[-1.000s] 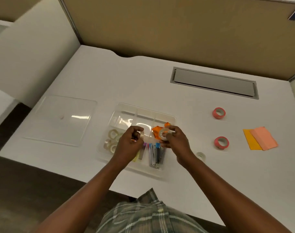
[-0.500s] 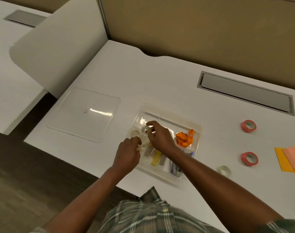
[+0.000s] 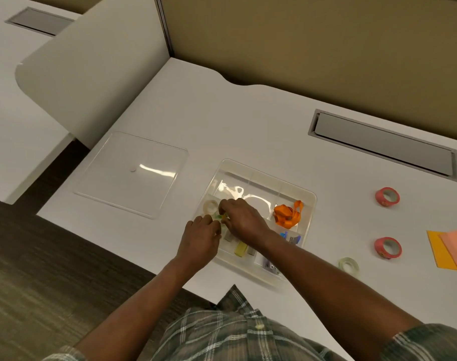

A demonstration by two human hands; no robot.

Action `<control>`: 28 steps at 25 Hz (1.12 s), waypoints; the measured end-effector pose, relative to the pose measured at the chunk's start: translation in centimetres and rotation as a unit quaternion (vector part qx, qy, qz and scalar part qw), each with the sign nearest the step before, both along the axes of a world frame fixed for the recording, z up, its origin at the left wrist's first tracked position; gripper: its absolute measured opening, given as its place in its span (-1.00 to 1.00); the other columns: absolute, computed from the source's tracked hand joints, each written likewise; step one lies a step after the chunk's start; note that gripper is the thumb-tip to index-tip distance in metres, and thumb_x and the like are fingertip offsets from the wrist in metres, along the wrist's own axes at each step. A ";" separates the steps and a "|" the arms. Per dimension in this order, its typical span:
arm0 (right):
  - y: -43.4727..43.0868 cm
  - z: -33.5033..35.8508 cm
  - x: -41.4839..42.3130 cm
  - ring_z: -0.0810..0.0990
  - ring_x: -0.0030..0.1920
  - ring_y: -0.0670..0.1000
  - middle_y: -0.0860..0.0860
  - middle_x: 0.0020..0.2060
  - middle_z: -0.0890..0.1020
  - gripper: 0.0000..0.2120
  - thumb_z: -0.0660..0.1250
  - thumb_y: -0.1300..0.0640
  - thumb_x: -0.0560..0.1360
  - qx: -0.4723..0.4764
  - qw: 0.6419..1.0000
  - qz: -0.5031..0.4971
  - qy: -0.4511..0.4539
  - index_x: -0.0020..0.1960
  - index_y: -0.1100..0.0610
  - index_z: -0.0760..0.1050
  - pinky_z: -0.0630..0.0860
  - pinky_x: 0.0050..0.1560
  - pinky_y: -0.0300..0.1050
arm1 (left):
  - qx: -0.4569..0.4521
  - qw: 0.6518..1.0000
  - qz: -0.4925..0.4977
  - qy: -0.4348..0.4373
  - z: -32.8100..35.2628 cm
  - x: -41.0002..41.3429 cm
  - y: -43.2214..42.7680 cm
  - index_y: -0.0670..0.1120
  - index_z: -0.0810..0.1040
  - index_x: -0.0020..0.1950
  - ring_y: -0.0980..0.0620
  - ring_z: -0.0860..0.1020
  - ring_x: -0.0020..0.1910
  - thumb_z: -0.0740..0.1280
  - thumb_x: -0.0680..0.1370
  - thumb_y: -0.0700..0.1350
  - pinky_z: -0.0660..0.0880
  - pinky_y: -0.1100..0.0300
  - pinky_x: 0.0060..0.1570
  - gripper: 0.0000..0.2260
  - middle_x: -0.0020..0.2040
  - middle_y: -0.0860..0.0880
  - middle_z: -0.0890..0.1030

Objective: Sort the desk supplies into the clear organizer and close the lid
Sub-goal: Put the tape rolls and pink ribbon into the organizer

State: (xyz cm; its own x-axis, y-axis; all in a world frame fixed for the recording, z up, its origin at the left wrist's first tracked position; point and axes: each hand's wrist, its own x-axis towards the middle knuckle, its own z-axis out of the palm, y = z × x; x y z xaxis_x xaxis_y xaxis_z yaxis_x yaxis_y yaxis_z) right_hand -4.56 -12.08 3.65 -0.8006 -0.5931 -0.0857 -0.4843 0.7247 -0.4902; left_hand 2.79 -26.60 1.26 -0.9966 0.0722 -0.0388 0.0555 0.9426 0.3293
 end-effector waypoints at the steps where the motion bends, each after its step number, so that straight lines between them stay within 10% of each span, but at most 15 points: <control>1: 0.2 -0.2 0.2 0.49 0.01 0.07 0.06 0.03 0.61 -0.86 0.34 0.12 0.56 0.009 1.000 0.013 0.004 0.10 0.11 0.50 0.46 -0.09 -0.06 | 0.009 1.000 0.006 0.002 0.0 0.1 0.1 -0.04 0.61 -0.02 0.02 0.50 -0.14 0.36 0.53 -0.07 0.40 0.17 -0.15 -0.91 -0.08 0.00 0.62; 10: 7.6 1.0 1.0 0.46 0.21 0.04 0.01 0.16 0.58 -0.80 0.35 0.02 0.54 -0.038 0.996 -0.073 0.029 0.11 0.07 0.58 0.46 0.13 -0.08 | 0.056 0.997 -0.006 0.057 1.1 0.1 4.5 -0.05 0.59 -0.01 0.01 0.53 -0.15 0.39 0.49 0.00 0.50 0.11 -0.17 -0.84 -0.10 -0.01 0.58; 14: 15.1 1.0 2.4 0.49 0.16 0.06 0.03 0.14 0.59 -0.75 0.39 0.03 0.52 -0.056 0.977 -0.200 0.050 0.15 0.11 0.57 0.44 0.12 -0.12 | 0.032 0.997 -0.002 0.067 0.4 0.6 7.9 -0.06 0.53 0.25 -0.12 0.52 0.17 0.38 0.49 0.10 0.53 -0.02 0.08 -0.61 0.22 -0.11 0.55; 21: 27.5 -2.7 7.9 0.36 0.41 0.17 0.13 0.44 0.36 -0.43 0.38 -0.04 0.51 0.076 0.943 -0.320 -0.057 0.46 0.07 0.35 0.44 0.30 0.08 | -0.051 0.998 0.030 -0.024 -2.6 3.4 10.4 -0.06 0.11 0.59 -0.23 -0.03 0.59 0.02 0.55 0.33 0.08 -0.23 0.49 -0.28 0.61 -0.18 -0.01; 28: 29.4 -4.4 8.9 0.45 0.21 0.14 0.07 0.25 0.42 -0.53 0.34 0.02 0.51 0.143 0.950 -0.268 -0.068 0.39 0.08 0.38 0.53 0.01 -0.03 | -0.057 0.997 0.049 -0.024 -2.5 3.6 11.6 -0.09 0.16 0.58 -0.26 0.00 0.58 -0.04 0.57 0.30 0.09 -0.26 0.48 -0.31 0.60 -0.20 0.08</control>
State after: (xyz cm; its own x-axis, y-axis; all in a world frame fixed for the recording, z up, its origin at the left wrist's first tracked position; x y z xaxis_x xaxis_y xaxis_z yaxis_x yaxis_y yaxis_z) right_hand 4.37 17.34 -0.79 -0.9508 -0.0407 -0.3071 0.0454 0.9624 -0.2679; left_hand 6.34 -14.99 -1.27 -0.9955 -0.0333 -0.0883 -0.0522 0.9740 0.2203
